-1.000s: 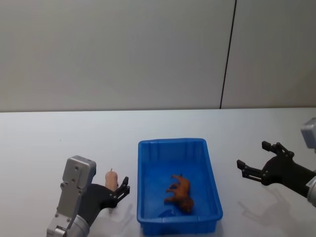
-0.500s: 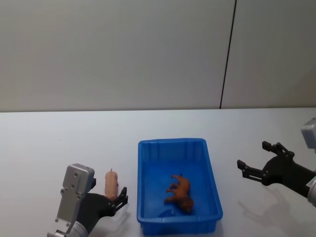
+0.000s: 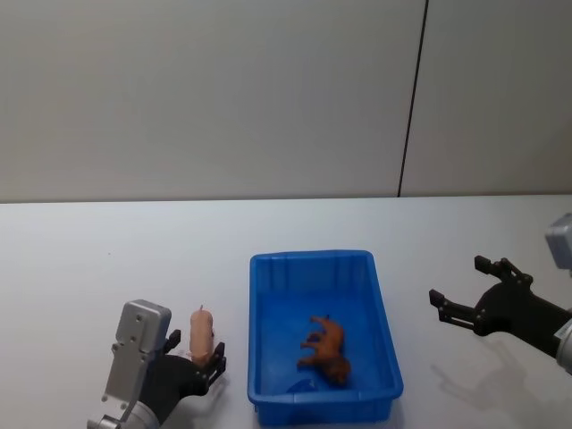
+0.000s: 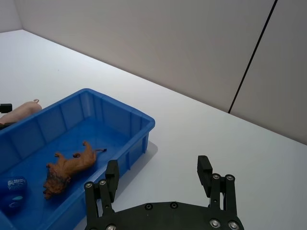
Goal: Pick up the two dolls from the table and place them into the box.
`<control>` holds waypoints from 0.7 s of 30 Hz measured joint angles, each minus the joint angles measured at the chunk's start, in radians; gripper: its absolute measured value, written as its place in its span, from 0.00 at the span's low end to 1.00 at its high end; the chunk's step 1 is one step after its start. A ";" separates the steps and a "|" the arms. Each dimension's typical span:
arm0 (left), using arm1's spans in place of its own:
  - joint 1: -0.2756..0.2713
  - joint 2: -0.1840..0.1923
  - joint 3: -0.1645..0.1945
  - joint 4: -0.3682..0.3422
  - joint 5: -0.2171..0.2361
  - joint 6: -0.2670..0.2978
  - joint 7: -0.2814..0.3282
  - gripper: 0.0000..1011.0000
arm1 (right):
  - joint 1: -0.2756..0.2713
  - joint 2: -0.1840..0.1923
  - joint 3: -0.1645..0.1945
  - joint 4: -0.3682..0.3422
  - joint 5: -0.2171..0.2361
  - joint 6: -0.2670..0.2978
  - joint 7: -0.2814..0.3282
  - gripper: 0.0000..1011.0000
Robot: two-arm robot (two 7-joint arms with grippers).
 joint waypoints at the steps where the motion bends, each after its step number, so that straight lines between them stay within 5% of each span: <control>1: -0.002 -0.001 0.000 0.003 0.002 0.000 -0.003 0.79 | 0.000 0.000 0.000 0.000 0.000 0.000 0.000 0.99; 13: -0.018 -0.012 -0.007 0.037 0.021 0.000 -0.035 0.41 | 0.000 0.000 0.000 0.000 0.000 0.000 0.000 0.99; 21: -0.019 -0.009 -0.015 0.021 0.036 0.001 -0.038 0.38 | 0.000 0.000 0.000 0.000 0.000 0.000 0.000 0.99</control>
